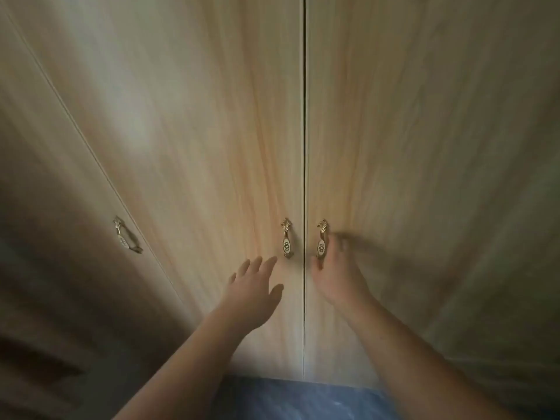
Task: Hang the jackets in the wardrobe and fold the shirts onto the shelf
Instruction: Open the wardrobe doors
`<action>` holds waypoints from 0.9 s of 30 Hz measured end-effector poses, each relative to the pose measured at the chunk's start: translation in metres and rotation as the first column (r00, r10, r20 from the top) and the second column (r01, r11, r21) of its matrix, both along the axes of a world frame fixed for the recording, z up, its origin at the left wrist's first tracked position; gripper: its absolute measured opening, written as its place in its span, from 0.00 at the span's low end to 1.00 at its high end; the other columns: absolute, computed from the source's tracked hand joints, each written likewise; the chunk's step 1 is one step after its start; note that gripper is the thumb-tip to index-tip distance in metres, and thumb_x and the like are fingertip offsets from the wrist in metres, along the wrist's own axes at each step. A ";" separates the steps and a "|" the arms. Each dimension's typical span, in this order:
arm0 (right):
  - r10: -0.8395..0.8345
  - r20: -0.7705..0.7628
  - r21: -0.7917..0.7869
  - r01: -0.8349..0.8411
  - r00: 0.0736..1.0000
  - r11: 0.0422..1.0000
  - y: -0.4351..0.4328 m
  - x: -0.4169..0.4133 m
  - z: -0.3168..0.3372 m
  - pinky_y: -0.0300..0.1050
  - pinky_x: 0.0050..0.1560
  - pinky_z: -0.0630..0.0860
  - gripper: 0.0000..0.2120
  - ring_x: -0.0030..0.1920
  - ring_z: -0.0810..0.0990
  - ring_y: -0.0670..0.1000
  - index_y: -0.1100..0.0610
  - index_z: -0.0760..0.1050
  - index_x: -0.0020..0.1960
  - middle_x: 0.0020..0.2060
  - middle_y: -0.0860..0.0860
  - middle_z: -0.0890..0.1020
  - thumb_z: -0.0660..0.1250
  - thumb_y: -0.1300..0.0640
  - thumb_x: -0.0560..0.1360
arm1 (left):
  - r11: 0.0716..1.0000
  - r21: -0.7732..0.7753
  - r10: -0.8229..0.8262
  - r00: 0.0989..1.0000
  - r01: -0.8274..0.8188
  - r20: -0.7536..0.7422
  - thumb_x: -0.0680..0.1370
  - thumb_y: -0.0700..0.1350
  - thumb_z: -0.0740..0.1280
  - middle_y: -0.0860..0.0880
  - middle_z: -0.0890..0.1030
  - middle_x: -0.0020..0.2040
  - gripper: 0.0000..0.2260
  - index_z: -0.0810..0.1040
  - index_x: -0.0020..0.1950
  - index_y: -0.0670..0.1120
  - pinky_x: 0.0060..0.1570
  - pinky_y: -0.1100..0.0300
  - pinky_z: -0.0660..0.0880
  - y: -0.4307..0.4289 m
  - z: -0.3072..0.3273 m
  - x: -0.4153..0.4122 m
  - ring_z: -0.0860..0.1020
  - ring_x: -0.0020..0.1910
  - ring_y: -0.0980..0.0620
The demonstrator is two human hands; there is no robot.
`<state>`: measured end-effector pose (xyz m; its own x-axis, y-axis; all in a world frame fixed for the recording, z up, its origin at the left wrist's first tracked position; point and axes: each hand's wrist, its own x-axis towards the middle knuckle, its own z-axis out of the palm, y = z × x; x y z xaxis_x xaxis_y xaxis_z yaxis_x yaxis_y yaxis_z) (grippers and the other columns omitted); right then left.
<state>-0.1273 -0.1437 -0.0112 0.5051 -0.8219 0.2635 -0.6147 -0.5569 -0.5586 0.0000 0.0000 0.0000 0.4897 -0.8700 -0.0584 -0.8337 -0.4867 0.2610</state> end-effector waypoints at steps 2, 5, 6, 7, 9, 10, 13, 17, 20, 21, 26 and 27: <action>-0.079 0.086 0.061 0.074 0.993 0.995 -0.007 0.019 0.003 0.51 0.49 0.74 0.17 0.53 0.78 0.61 0.61 0.69 0.60 0.55 0.57 0.74 0.66 0.52 0.76 | 1.000 0.011 -0.015 1.000 0.015 -0.027 0.82 0.59 0.55 0.51 0.56 0.81 0.27 0.52 0.80 0.56 0.76 0.45 0.57 -0.006 -0.002 0.013 0.52 0.80 0.46; -0.111 0.099 0.131 0.098 0.989 0.987 -0.007 0.038 0.000 0.53 0.53 0.75 0.17 0.54 0.77 0.62 0.64 0.69 0.58 0.55 0.60 0.75 0.68 0.56 0.76 | 0.999 0.003 -0.050 0.999 0.050 -0.016 0.82 0.57 0.57 0.52 0.60 0.79 0.27 0.55 0.79 0.54 0.74 0.45 0.62 -0.013 -0.008 0.033 0.56 0.79 0.46; -0.127 0.115 0.167 0.107 0.985 0.980 -0.006 0.040 -0.001 0.53 0.54 0.75 0.17 0.55 0.77 0.61 0.64 0.69 0.59 0.55 0.60 0.75 0.68 0.56 0.76 | 0.998 -0.011 -0.067 0.997 0.067 -0.024 0.82 0.57 0.57 0.53 0.61 0.79 0.26 0.56 0.79 0.54 0.73 0.45 0.64 -0.015 -0.010 0.037 0.58 0.78 0.46; -0.144 0.126 0.191 0.118 0.982 0.974 -0.005 0.040 -0.002 0.52 0.54 0.75 0.17 0.55 0.78 0.60 0.63 0.68 0.60 0.55 0.58 0.75 0.68 0.56 0.76 | 0.996 -0.026 -0.084 0.996 0.083 -0.037 0.82 0.56 0.58 0.53 0.62 0.78 0.26 0.57 0.79 0.54 0.72 0.46 0.65 -0.018 -0.012 0.041 0.59 0.77 0.46; -0.161 0.117 0.228 0.131 0.980 0.965 -0.002 0.036 -0.002 0.48 0.51 0.75 0.17 0.53 0.79 0.58 0.60 0.68 0.61 0.55 0.56 0.76 0.68 0.55 0.76 | 0.990 -0.043 -0.135 0.989 0.133 -0.053 0.81 0.56 0.58 0.53 0.63 0.77 0.26 0.57 0.78 0.54 0.71 0.47 0.66 -0.023 -0.019 0.046 0.61 0.76 0.47; -0.163 0.111 0.233 0.134 0.980 0.963 0.001 0.034 -0.003 0.46 0.51 0.74 0.18 0.53 0.79 0.58 0.59 0.68 0.61 0.54 0.55 0.76 0.68 0.55 0.76 | 0.985 -0.044 -0.170 0.984 0.168 -0.058 0.81 0.56 0.59 0.53 0.64 0.77 0.26 0.57 0.78 0.54 0.71 0.47 0.67 -0.024 -0.023 0.046 0.61 0.76 0.47; -0.167 0.097 0.204 0.144 0.981 0.968 0.016 0.024 -0.002 0.49 0.54 0.76 0.20 0.54 0.79 0.57 0.58 0.67 0.64 0.55 0.55 0.76 0.68 0.54 0.76 | 0.968 -0.038 -0.251 0.964 0.249 -0.085 0.80 0.54 0.60 0.51 0.63 0.77 0.28 0.57 0.79 0.54 0.70 0.47 0.68 -0.030 -0.035 0.042 0.62 0.76 0.46; -0.189 0.042 0.240 0.174 0.981 0.955 0.055 -0.007 -0.003 0.48 0.52 0.79 0.22 0.54 0.81 0.50 0.51 0.63 0.67 0.56 0.49 0.78 0.68 0.50 0.77 | 0.961 -0.057 -0.277 0.951 0.271 -0.141 0.80 0.53 0.60 0.49 0.68 0.76 0.27 0.59 0.78 0.51 0.69 0.46 0.69 -0.027 -0.038 0.024 0.64 0.74 0.45; -0.238 0.038 0.316 0.214 0.971 0.924 0.088 -0.042 -0.005 0.47 0.56 0.78 0.24 0.58 0.80 0.48 0.49 0.63 0.65 0.60 0.46 0.77 0.71 0.47 0.75 | 0.949 -0.069 -0.314 0.937 0.307 -0.153 0.80 0.53 0.60 0.49 0.70 0.74 0.26 0.61 0.77 0.52 0.68 0.47 0.69 -0.017 -0.036 -0.001 0.67 0.73 0.46; -0.254 0.044 0.333 0.225 0.966 0.915 0.097 -0.055 -0.007 0.45 0.55 0.78 0.25 0.57 0.79 0.47 0.48 0.63 0.64 0.59 0.44 0.77 0.72 0.46 0.74 | 0.945 -0.067 -0.326 0.934 0.320 -0.148 0.80 0.53 0.61 0.49 0.71 0.74 0.26 0.61 0.77 0.53 0.68 0.48 0.69 -0.014 -0.034 -0.012 0.68 0.73 0.46; -0.293 0.080 0.272 0.262 0.953 0.926 0.139 -0.138 -0.009 0.29 0.40 0.67 0.22 0.47 0.76 0.41 0.44 0.62 0.55 0.48 0.40 0.75 0.73 0.43 0.72 | 0.927 -0.108 -0.372 0.918 0.360 -0.136 0.78 0.52 0.63 0.47 0.72 0.72 0.27 0.63 0.77 0.51 0.67 0.50 0.69 0.007 -0.023 -0.083 0.69 0.70 0.43; -0.302 0.081 0.238 0.276 0.950 0.931 0.146 -0.158 -0.009 0.29 0.40 0.67 0.21 0.46 0.75 0.42 0.46 0.64 0.55 0.48 0.41 0.75 0.73 0.44 0.72 | 0.920 -0.119 -0.387 0.913 0.373 -0.131 0.77 0.51 0.63 0.46 0.73 0.71 0.27 0.64 0.76 0.50 0.66 0.51 0.69 0.013 -0.021 -0.101 0.70 0.69 0.42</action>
